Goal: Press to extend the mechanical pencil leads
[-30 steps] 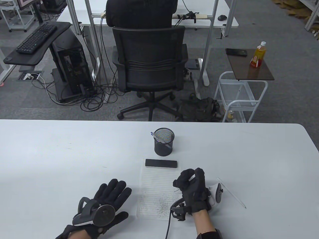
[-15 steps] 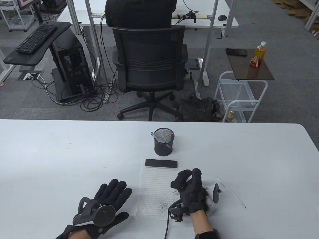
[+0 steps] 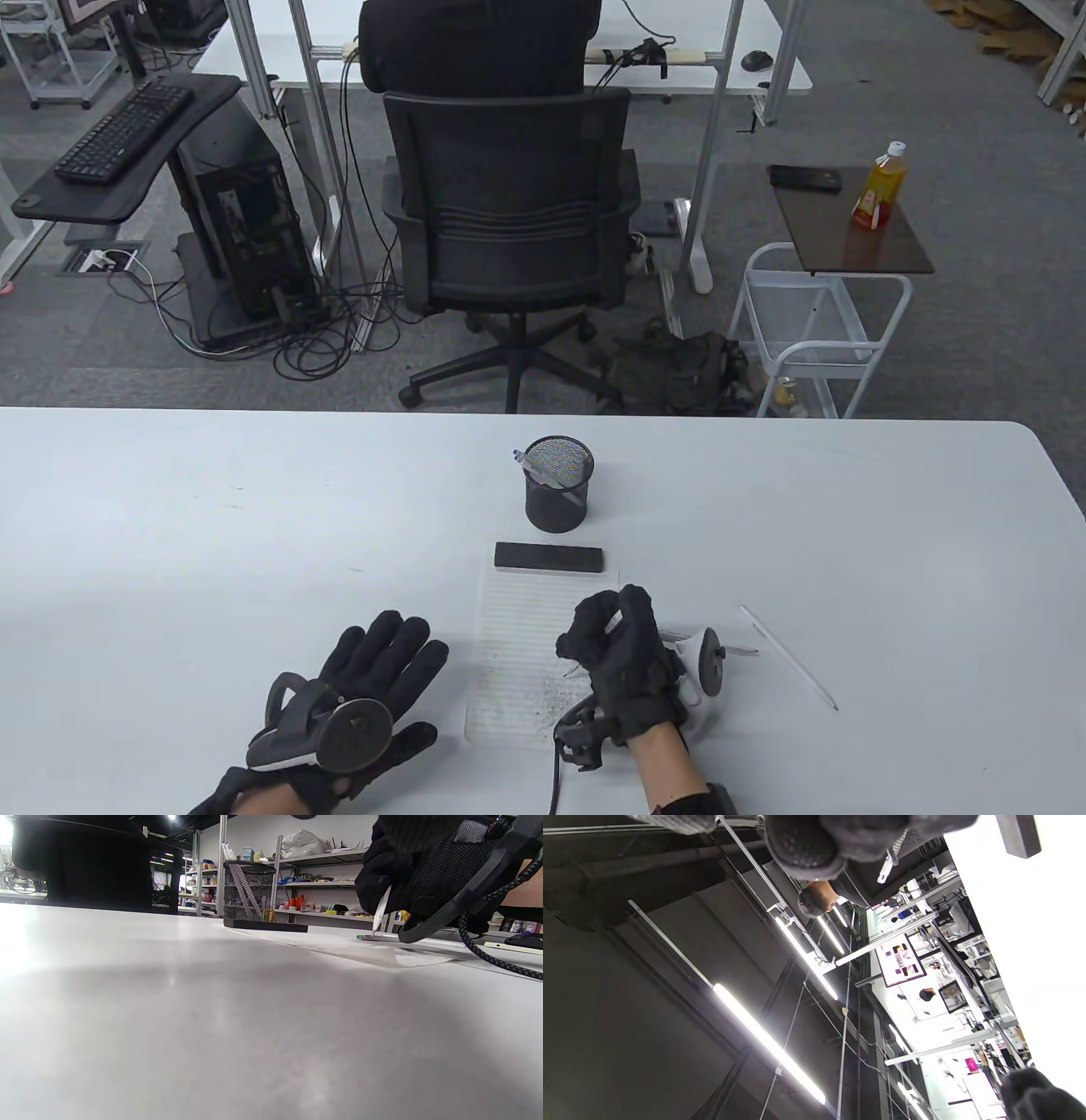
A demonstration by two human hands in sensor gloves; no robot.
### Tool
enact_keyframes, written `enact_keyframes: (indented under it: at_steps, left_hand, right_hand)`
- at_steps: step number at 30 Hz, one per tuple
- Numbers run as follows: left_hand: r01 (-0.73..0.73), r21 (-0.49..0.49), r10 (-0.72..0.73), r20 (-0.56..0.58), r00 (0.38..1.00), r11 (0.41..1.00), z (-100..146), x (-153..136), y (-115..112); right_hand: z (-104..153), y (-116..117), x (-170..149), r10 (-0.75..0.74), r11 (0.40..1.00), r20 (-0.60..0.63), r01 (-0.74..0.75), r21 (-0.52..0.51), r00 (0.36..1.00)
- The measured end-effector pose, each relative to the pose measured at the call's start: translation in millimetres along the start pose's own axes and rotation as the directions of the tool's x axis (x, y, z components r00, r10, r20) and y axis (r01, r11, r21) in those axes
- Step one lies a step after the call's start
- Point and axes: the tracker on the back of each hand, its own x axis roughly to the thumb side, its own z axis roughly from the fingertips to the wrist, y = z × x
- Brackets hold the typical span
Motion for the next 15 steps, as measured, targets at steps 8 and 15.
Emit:
enact_keyframes:
  at_steps: [8,15]
  left_hand:
    - [-0.002,-0.004,0.002,0.0,1.0,1.0,-0.2,-0.2,-0.8]
    - [-0.002,-0.006,0.002,0.0,1.0,1.0,-0.2,-0.5,-1.6]
  right_hand:
    - [-1.2,2.0,-2.4,0.02,1.0,-0.002,-0.019,0.013,1.0]
    - [-1.2,2.7,-2.7,0.038,0.999,0.001,-0.038,0.012,0.999]
